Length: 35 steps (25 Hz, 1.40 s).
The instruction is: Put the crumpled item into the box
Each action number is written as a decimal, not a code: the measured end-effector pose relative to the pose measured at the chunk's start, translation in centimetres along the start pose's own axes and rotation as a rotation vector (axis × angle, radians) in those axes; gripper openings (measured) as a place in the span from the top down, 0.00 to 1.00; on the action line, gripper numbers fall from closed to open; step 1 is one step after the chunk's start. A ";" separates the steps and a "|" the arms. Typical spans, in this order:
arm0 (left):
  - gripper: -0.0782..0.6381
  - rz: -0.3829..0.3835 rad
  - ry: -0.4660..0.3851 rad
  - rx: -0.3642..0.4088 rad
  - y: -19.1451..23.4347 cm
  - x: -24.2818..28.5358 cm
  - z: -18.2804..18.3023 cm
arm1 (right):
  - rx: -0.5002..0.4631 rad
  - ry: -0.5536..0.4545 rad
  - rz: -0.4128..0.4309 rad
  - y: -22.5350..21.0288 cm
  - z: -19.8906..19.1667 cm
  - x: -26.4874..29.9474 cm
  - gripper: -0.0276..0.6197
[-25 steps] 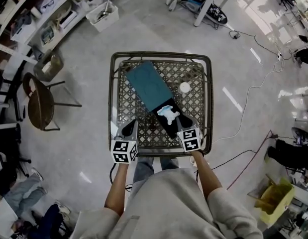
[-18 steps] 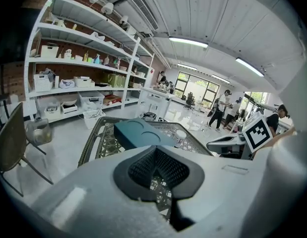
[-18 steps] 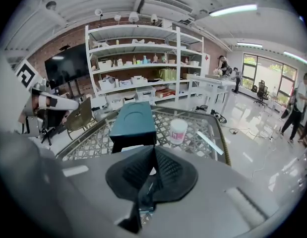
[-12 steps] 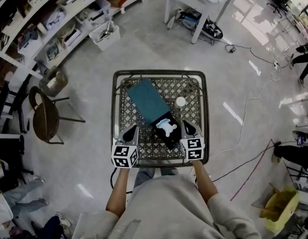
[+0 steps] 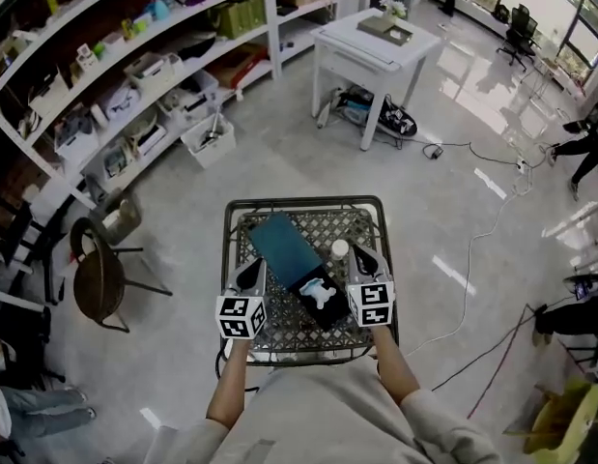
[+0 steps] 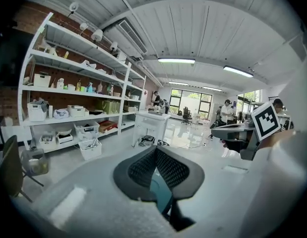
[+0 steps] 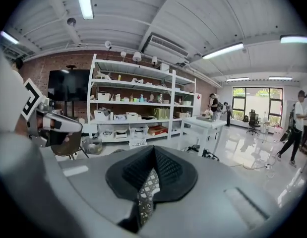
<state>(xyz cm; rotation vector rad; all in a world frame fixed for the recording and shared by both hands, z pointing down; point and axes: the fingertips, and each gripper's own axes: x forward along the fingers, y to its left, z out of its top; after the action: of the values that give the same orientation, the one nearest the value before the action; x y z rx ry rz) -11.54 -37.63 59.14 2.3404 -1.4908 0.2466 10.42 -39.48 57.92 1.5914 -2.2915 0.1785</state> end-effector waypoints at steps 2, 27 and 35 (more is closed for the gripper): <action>0.88 -0.004 -0.031 0.018 -0.6 -0.1 1.6 | -0.007 -0.035 -0.006 -0.5 1.5 -0.6 0.96; 0.88 -0.001 -0.158 0.088 -2.4 -1.2 7.7 | -0.029 -0.163 -0.007 -1.1 6.4 -3.3 0.96; 0.88 0.002 -0.156 0.087 -2.1 -1.4 7.9 | -0.034 -0.156 -0.004 -0.7 6.4 -3.1 0.96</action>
<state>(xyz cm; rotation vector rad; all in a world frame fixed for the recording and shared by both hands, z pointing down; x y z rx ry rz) -10.60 -38.69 51.00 2.4767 -1.5834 0.1339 10.75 -38.85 50.79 1.6449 -2.3938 0.0137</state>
